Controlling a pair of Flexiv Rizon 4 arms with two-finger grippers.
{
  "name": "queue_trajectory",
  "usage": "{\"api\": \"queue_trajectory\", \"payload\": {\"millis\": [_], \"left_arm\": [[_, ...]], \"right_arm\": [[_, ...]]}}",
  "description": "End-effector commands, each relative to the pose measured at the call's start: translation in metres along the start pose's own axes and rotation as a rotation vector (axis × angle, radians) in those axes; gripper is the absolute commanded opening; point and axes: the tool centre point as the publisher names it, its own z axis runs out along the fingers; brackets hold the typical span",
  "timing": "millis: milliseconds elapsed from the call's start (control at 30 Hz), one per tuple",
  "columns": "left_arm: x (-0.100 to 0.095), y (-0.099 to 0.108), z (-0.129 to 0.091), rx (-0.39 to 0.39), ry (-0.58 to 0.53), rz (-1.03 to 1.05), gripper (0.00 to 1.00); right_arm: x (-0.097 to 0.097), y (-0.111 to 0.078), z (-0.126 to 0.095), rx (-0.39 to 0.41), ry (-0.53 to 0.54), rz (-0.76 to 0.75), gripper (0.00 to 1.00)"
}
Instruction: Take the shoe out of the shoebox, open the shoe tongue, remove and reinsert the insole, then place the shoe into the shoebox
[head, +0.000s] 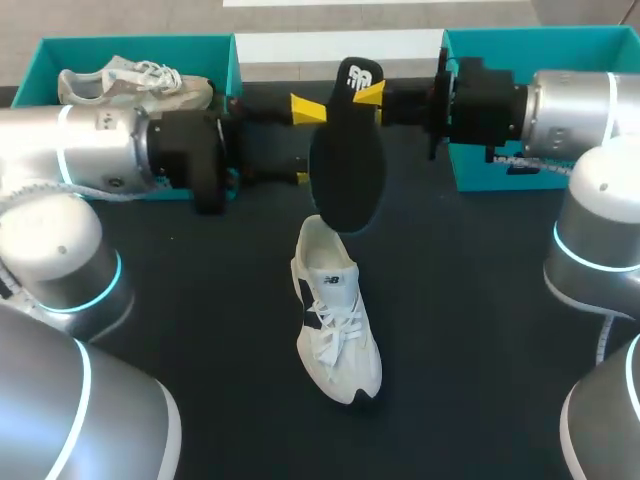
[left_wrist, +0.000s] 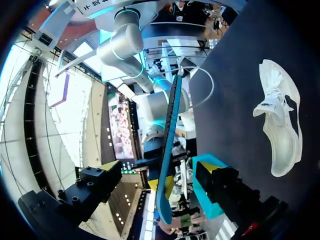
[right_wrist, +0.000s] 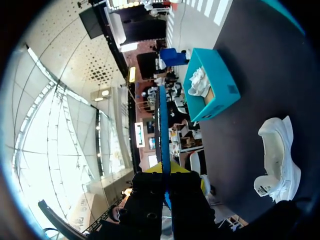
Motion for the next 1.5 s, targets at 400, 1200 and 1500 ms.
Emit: {"api": "queue_trajectory", "payload": {"millis": [400, 1200, 1500], "left_arm": [[0.012, 0.000, 0.025, -0.021, 0.007, 0.031, 0.00], [0.007, 0.001, 0.008, -0.002, -0.009, 0.005, 0.00], [0.006, 0.003, -0.016, -0.015, 0.001, -0.011, 0.00]], "right_arm": [[-0.001, -0.008, 0.010, -0.017, -0.017, 0.007, 0.00], [-0.006, -0.010, -0.006, 0.029, -0.082, -0.098, 1.00], [-0.007, -0.018, -0.042, 0.165, -0.080, -0.272, 1.00]]}}
